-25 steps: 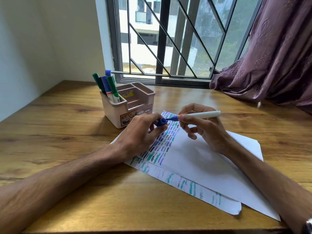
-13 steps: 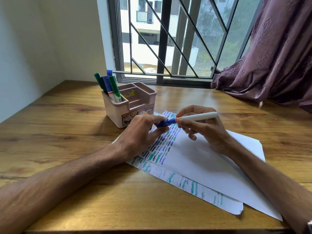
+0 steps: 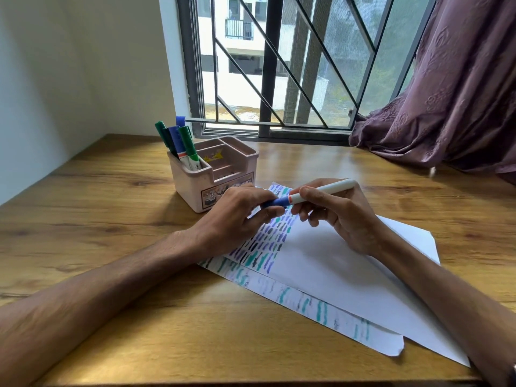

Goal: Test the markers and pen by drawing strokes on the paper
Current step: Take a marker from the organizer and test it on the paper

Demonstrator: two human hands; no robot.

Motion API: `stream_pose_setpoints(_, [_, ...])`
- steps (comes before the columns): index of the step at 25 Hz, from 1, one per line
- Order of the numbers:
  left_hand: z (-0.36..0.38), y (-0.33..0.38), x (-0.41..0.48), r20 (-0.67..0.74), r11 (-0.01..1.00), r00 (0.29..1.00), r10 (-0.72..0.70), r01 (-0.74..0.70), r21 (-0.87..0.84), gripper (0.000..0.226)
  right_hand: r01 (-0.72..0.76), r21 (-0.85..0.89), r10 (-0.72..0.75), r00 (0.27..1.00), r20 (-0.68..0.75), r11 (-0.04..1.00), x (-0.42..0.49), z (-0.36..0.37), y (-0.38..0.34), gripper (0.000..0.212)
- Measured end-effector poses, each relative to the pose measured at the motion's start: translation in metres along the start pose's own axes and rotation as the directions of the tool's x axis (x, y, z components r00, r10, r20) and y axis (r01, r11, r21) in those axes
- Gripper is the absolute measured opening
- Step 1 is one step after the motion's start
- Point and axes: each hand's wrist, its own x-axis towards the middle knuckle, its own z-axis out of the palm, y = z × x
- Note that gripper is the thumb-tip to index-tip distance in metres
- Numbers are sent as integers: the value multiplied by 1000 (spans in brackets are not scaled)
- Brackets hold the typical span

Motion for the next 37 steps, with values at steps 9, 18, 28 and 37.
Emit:
stream_pose_setpoints(9, [-4,-1,-2,124,926,989,-82,122,-358,23,-2,42,1,999,35,999,1,4,-3,25])
stream_pose_setpoints(18, [2,-2,3,17,731,962,-272,218,-646,24,-70,25,72,992,-101,997,6,-12,-2,22])
stream_pose_setpoints(28, [6,7,-4,-66,945,973,-223,199,-258,25,48,-328,-32,998,53,943,13,-2,-1,15])
stream_pose_setpoints(37, [6,12,-7,60,980,985,-159,165,-109,26,372,-510,-405,913,50,776,82,32,-70,86])
